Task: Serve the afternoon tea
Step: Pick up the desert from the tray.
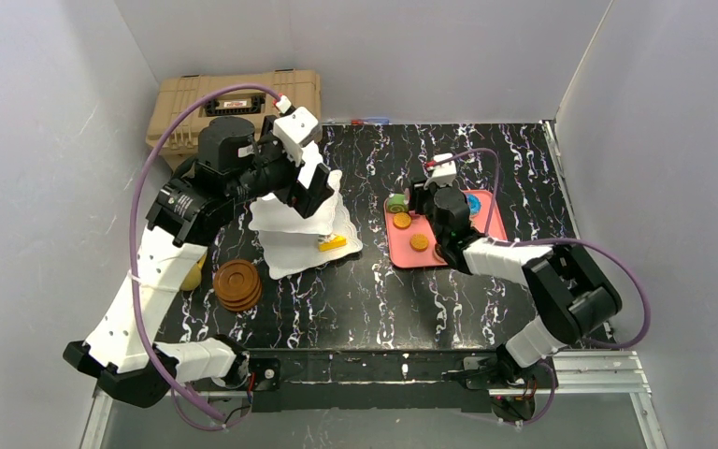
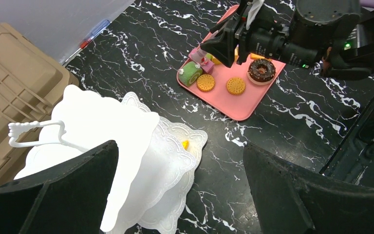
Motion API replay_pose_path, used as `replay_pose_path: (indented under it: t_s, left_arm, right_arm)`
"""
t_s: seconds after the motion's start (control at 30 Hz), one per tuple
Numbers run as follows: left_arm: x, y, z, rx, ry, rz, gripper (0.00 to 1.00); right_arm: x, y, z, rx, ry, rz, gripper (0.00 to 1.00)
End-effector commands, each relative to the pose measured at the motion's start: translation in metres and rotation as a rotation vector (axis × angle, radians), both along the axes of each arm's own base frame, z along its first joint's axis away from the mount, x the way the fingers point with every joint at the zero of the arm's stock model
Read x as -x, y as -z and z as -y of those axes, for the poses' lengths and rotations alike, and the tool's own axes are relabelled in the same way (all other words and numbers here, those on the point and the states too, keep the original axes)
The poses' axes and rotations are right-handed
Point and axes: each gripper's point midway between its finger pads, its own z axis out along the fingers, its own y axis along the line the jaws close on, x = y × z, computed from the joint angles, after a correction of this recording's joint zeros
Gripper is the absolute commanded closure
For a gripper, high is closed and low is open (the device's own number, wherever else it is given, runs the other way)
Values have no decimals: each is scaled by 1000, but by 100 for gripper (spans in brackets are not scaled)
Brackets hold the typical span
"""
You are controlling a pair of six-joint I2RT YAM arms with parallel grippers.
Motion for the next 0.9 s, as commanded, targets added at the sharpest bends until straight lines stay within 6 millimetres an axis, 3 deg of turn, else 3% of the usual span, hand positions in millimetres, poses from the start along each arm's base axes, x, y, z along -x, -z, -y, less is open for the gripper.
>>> replay_pose_path:
  t_s: [0.0, 0.33, 0.87]
  left_arm:
    - [7, -5, -6, 15, 8, 17, 2]
    - [9, -2, -12, 22, -1, 11, 2]
    - [8, -8, -14, 40, -6, 15, 2]
  right_arm:
    - [-25, -41, -5, -59, 42, 145, 47]
    - [-40, -35, -3, 9, 83, 163, 48]
    - [-34, 4, -5, 7, 64, 79, 48]
